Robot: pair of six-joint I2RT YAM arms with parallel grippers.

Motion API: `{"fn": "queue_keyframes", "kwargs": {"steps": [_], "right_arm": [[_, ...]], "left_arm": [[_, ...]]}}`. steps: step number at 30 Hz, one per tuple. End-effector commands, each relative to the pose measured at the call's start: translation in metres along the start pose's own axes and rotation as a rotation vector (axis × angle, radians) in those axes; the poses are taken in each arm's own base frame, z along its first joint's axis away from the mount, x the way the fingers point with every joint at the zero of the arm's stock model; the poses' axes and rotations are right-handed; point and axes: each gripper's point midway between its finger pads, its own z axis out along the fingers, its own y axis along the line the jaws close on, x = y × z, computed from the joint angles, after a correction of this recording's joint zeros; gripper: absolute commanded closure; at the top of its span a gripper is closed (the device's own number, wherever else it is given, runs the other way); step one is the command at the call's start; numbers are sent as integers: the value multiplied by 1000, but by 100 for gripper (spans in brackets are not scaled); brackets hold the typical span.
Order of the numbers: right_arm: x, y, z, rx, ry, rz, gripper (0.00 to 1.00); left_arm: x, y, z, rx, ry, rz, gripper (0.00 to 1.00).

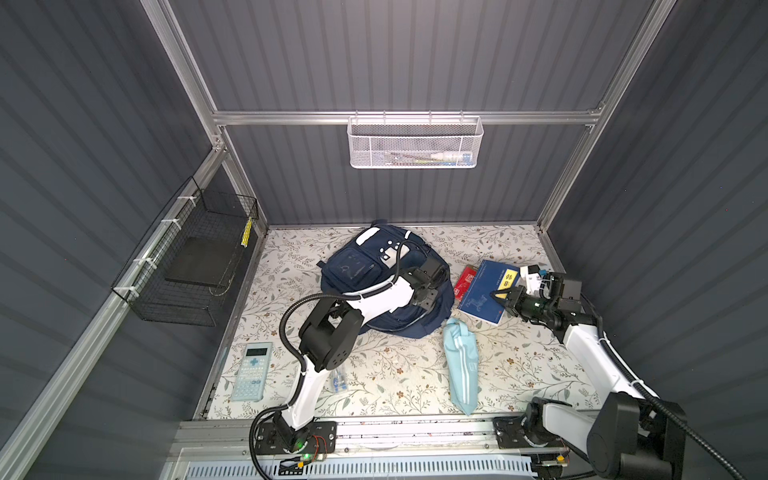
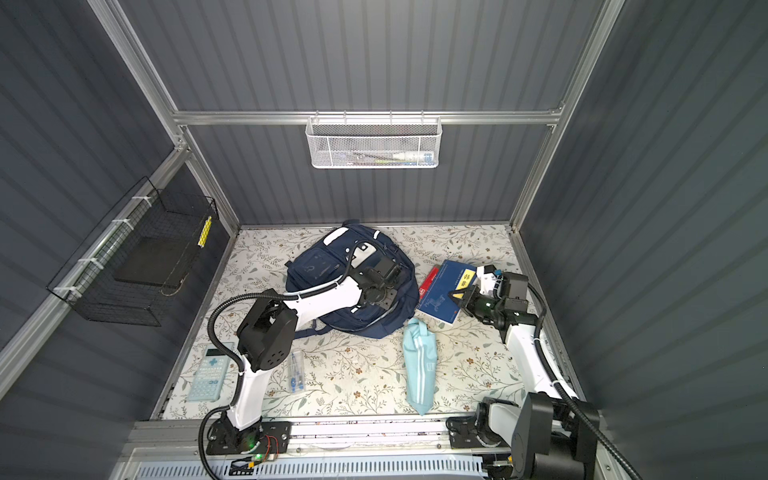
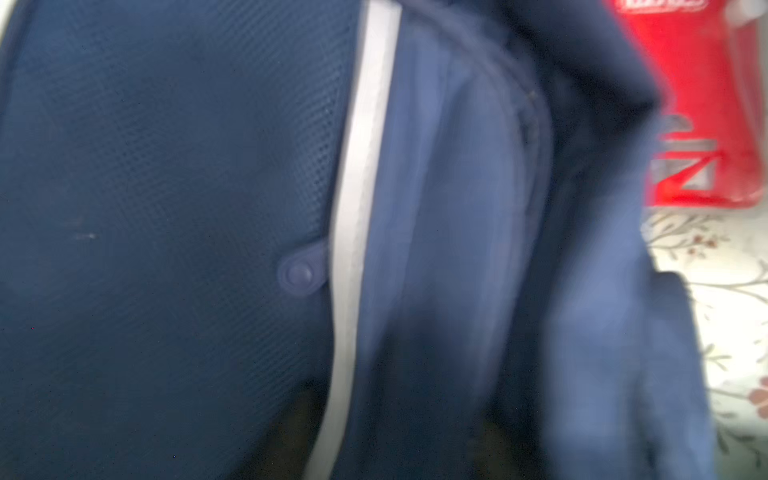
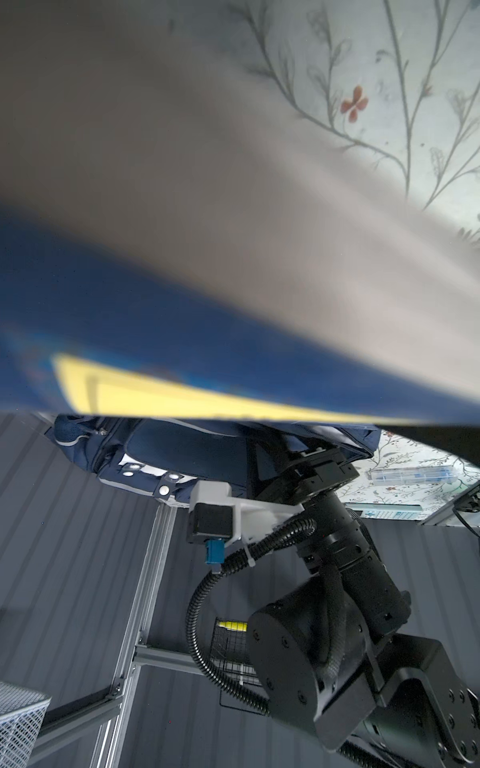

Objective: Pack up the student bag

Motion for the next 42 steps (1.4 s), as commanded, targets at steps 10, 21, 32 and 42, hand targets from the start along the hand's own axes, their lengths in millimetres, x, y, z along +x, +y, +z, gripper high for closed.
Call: {"fn": "queue_keyframes", "kwargs": {"steps": [10,21,32,42], "right_arm": [[31,55,60,-139,106,-44,100],[24,132,172,-352,139,-44,100],[42,130,289,-235,178,12,79],[37,78,206,-32,180,3,41]], "left_arm": [[-65,41,-127,218,-168,-132,100],[-94,68,-177,271,-276,-170,100],[-101,65,-176,303,-292,-189,100],[-79,76,-120,246,-242,-278,100]]}}
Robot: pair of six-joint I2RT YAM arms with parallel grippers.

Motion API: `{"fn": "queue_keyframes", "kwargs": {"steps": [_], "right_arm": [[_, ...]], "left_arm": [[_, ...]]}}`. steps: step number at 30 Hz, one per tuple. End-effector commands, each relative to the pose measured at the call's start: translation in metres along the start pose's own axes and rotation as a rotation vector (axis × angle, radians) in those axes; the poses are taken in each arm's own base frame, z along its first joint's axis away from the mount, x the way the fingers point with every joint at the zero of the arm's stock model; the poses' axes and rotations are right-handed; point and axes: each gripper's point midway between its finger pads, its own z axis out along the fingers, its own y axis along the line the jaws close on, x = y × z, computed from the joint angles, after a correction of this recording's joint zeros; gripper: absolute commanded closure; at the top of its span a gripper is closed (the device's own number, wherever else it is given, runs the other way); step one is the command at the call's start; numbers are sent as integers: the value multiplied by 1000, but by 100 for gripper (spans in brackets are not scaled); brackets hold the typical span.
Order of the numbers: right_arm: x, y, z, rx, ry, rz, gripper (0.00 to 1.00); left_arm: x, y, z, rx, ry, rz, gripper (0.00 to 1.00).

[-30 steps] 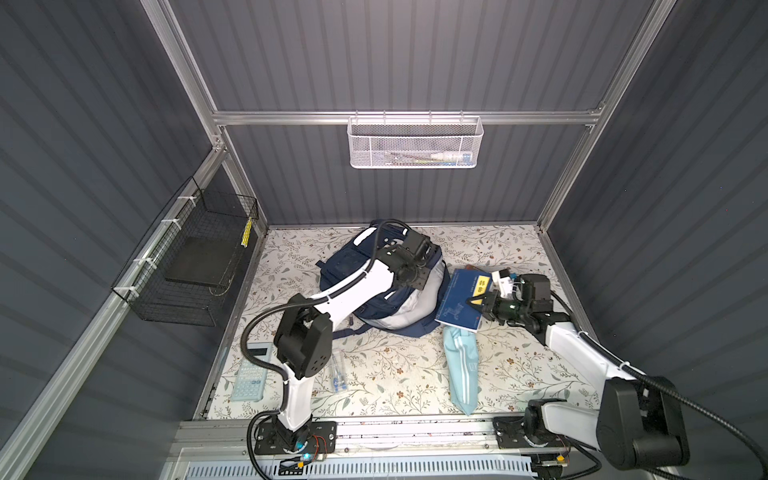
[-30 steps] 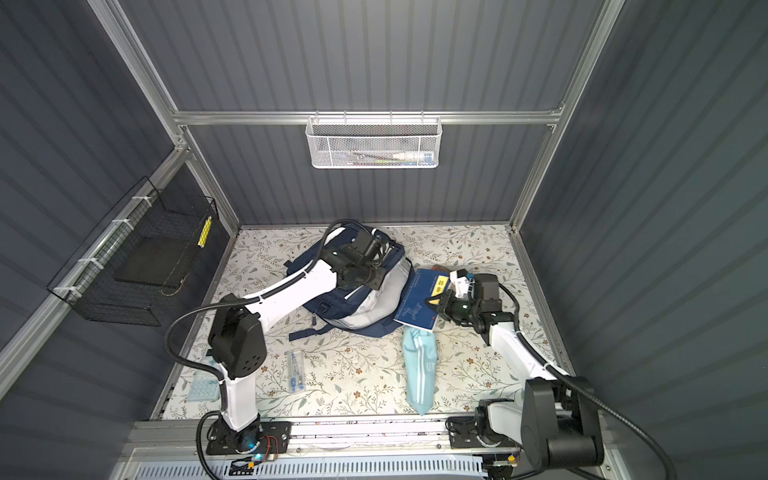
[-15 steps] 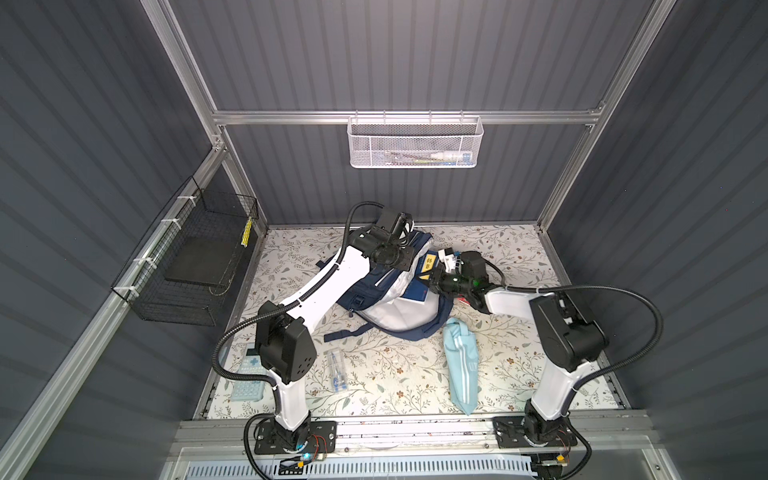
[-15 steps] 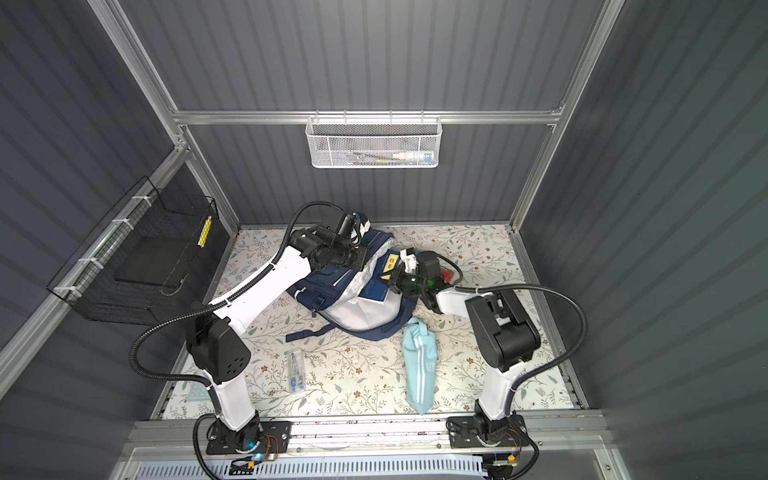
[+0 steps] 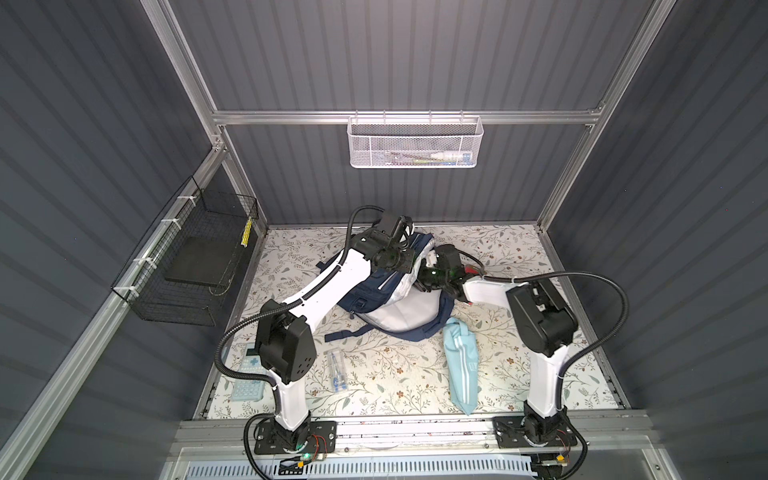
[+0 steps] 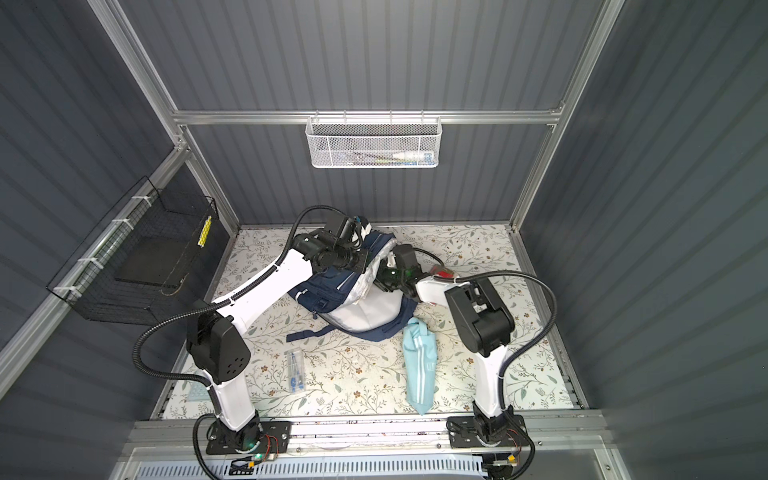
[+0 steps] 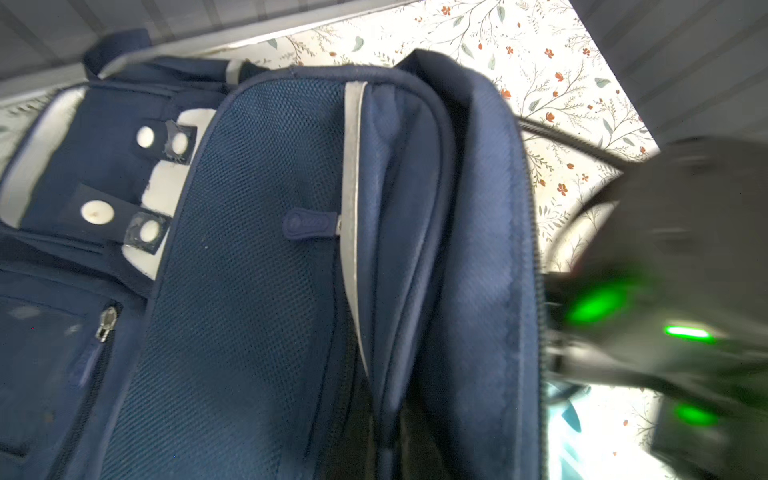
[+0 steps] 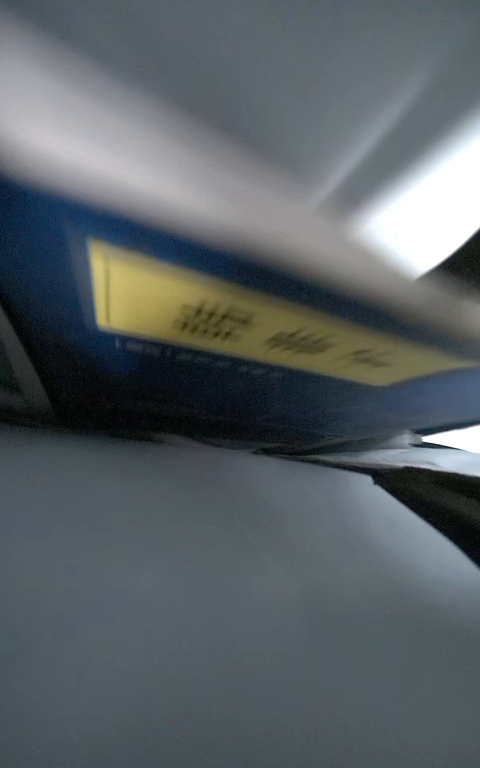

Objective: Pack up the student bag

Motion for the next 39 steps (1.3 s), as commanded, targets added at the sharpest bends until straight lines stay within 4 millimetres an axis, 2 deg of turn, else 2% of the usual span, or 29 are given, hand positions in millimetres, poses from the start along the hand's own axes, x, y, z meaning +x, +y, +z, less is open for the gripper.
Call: {"fn": "queue_keyframes", "kwargs": {"steps": [1,4,6,9,10,11,12,13,15,16,17,18,19,22,23,26,28,30,33,36,39], "right_arm": [[2,-28,-51,101,-23,-15,40],[16,-49,-97,225,-33,-60,37],[25,-52,-120,304,-20,-110,36],[39,-41,-146,321,-26,-175,34],[41,-41,-154,364,-44,-201,34],[47,-34,-161,382,-45,-250,34],[53,-27,-166,404,-52,-305,32],[58,-22,-170,420,-60,-350,29],[69,-5,-175,418,-88,-476,21],[75,2,-174,394,-94,-529,17],[78,9,-174,352,-114,-564,9],[78,4,-175,348,-134,-542,1],[77,-7,-176,374,-145,-477,1],[94,8,-164,228,-18,-438,2],[99,3,-157,267,10,-432,6],[118,13,-143,331,26,-513,8],[134,19,-127,334,55,-519,9],[155,28,-104,310,104,-544,13],[179,36,-71,294,182,-579,15],[194,36,-41,280,243,-581,18],[195,27,-17,297,255,-569,19]], "left_arm": [[-17,5,8,-3,-88,-45,100],[-6,5,29,22,-66,-71,100],[5,1,42,53,-39,-94,100],[17,-2,58,95,-19,-149,97],[20,-4,62,110,-12,-159,91],[23,-5,66,109,-2,-160,74],[25,-6,67,102,8,-158,48],[27,-5,66,96,12,-162,35],[21,-7,54,114,-19,-173,14],[16,-8,45,123,-41,-172,6],[12,-7,34,118,-59,-172,0],[8,-4,22,99,-80,-168,0],[7,-1,12,86,-91,-167,0],[13,20,-13,78,-110,-236,0],[26,33,-16,73,-97,-288,0],[58,75,-31,105,-123,-497,0],[81,105,-38,122,-166,-650,5],[110,133,-37,91,-188,-770,12],[140,153,-28,42,-190,-867,15],[154,175,-19,-45,-218,-904,16],[157,195,-6,-104,-240,-906,16]]}}
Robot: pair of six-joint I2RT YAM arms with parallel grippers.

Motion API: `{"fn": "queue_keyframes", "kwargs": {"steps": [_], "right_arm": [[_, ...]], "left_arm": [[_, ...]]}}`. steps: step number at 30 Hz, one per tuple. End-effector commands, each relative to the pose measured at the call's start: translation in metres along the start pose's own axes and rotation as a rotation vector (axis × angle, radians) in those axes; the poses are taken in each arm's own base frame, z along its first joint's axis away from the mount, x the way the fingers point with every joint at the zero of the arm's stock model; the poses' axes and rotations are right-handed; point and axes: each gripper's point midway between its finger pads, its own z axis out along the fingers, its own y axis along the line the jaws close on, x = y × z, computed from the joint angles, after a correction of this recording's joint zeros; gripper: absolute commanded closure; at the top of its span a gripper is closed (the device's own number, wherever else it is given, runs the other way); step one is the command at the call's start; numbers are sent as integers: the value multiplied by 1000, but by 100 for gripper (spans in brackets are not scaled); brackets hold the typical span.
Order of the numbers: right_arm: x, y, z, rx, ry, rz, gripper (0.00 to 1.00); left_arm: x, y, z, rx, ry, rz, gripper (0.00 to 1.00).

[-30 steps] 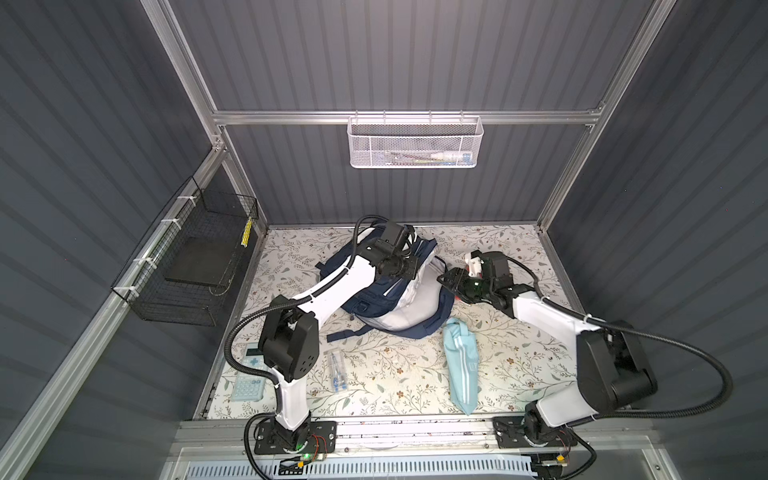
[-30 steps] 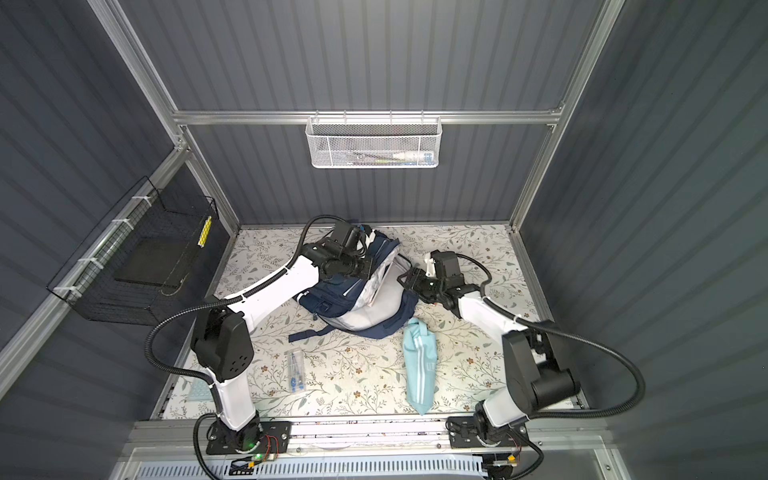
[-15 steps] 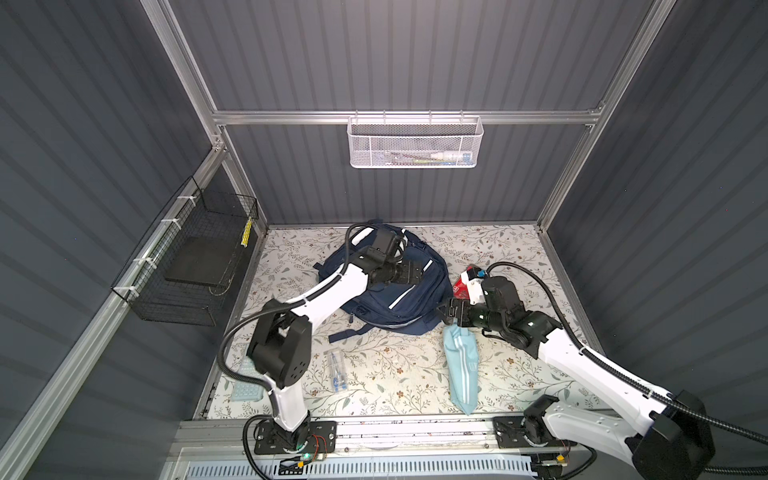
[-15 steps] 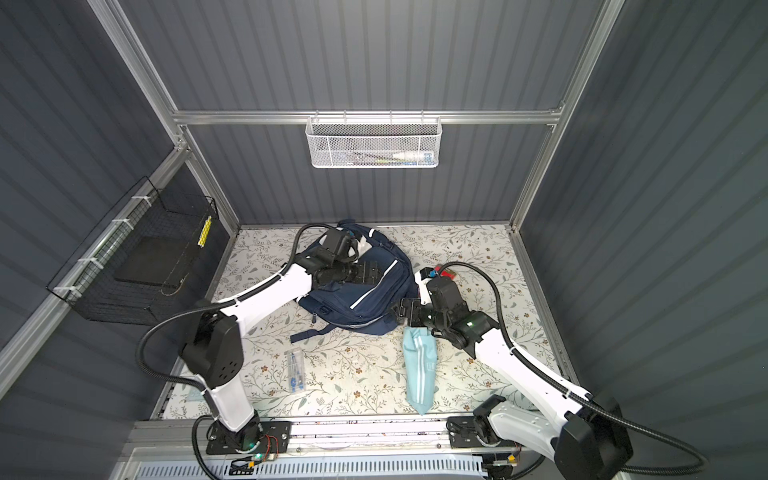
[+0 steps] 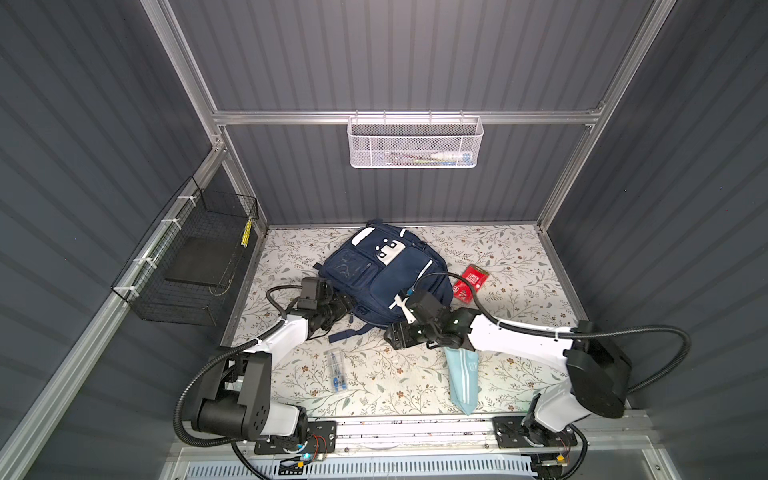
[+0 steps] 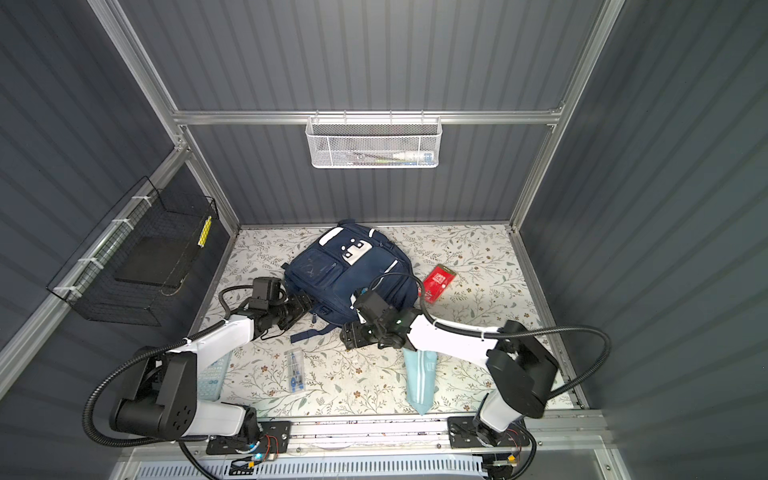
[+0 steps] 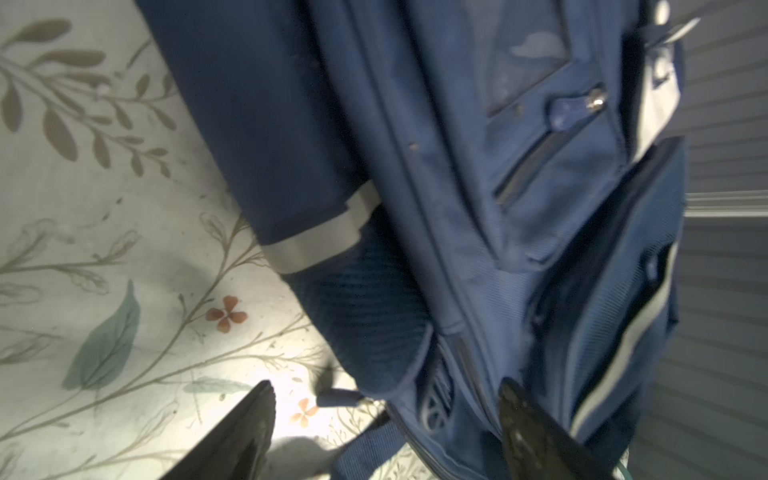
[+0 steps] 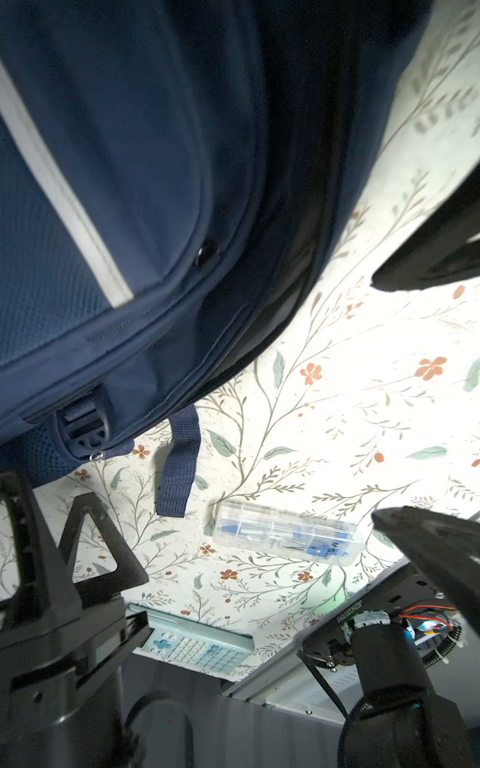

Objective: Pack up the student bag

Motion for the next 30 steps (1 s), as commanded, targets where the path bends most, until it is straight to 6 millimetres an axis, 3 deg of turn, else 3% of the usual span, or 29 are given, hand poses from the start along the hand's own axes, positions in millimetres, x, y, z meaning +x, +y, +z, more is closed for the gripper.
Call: {"fn": "queue_keyframes", "kwargs": {"steps": [1,4,5,8,9,12,14,16,19,21,25,30], "right_arm": [[-10,1,20,10,-13,10,19],[-14,-11,33,75,4,1,18],[-16,-15,36,83,8,7,17],[-24,-35,38,113,-7,46,18],[-27,-45,37,122,-18,58,19],[-39,-75,38,146,-37,97,21],[-50,-82,37,170,-52,62,23],[-55,-70,33,204,-54,-24,23],[-49,-26,21,173,-103,-114,25],[-38,2,22,160,-124,-171,31],[-33,10,38,178,-124,-186,35],[-41,20,56,145,-145,-176,32]], "left_arm": [[-33,-4,14,27,-116,-17,16],[-33,1,35,19,-86,-8,28],[-32,3,40,8,-76,-2,38],[-26,6,46,8,-51,6,87],[-25,5,45,17,-47,5,95],[-17,-4,33,78,-33,-33,100],[-13,-12,22,128,-36,-67,100],[-11,-19,13,161,-42,-87,100],[-3,-32,6,212,-25,-113,100],[7,-44,2,276,7,-141,100],[16,-48,-5,291,-5,-157,100],[11,-65,-17,327,-14,-151,100]]}}
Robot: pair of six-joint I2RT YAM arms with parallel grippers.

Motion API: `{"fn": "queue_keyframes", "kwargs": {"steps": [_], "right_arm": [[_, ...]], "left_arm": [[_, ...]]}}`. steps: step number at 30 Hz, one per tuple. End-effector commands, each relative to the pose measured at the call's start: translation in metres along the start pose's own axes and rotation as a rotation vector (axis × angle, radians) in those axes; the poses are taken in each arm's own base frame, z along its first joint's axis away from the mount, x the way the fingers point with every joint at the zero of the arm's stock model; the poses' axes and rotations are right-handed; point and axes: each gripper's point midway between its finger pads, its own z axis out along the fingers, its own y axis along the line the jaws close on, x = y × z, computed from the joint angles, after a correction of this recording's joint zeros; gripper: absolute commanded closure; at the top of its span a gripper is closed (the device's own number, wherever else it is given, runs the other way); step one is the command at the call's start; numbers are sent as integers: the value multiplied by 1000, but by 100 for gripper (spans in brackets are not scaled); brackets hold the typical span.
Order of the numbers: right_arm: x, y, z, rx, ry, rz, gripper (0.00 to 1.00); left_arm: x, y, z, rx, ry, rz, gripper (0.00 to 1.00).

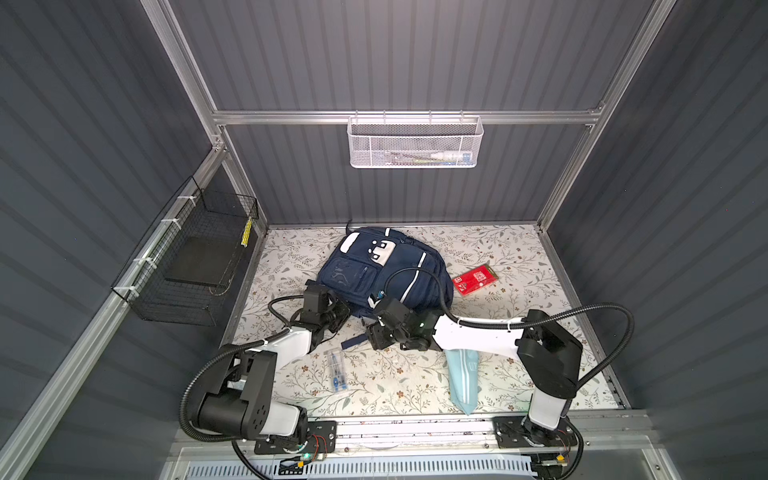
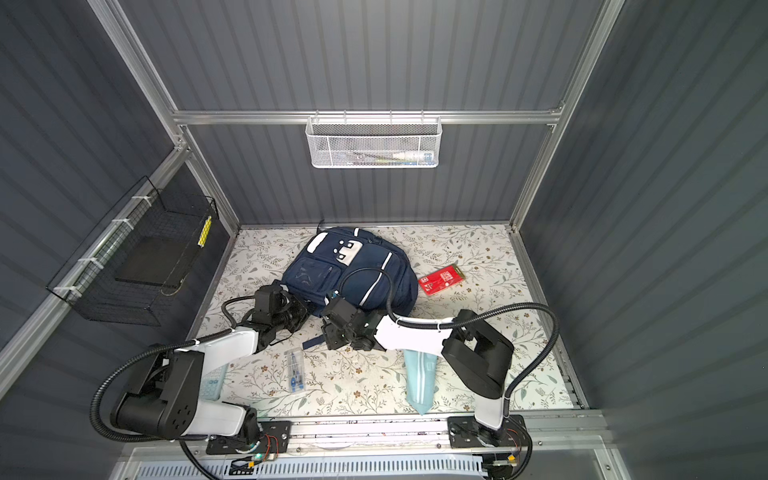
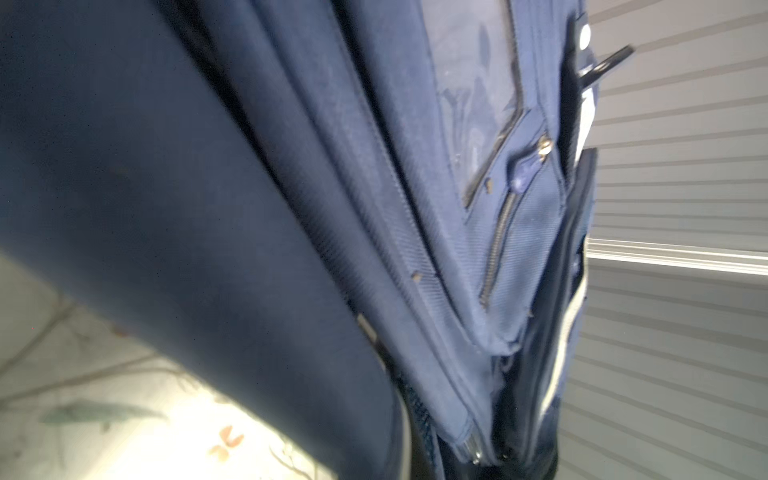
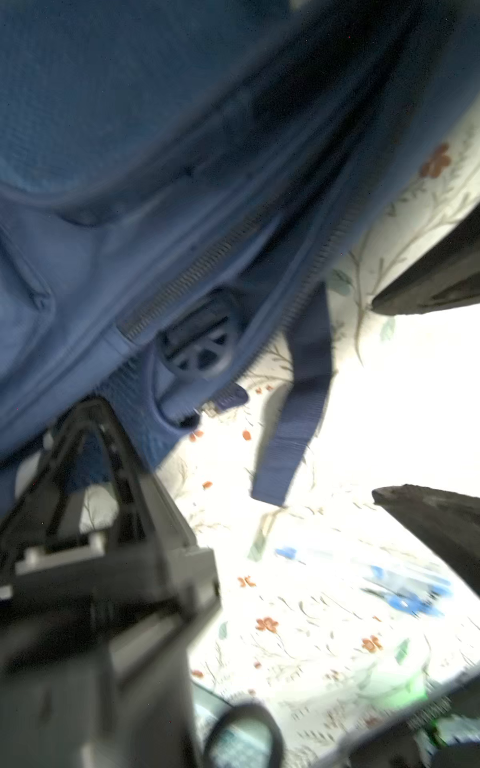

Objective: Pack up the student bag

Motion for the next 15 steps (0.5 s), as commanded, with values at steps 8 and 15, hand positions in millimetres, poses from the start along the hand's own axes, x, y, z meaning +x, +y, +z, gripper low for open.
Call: {"fn": "queue_keyframes", "kwargs": {"steps": [8,15], "right_arm": [[-69,5,24,70,-210,-43,30],[-84,-10,37,178,-254,-36,52]], "left_arm": [[17,-39,-20,110,44,13,100],[29,-38,-21,136,88,-14,100]]}}
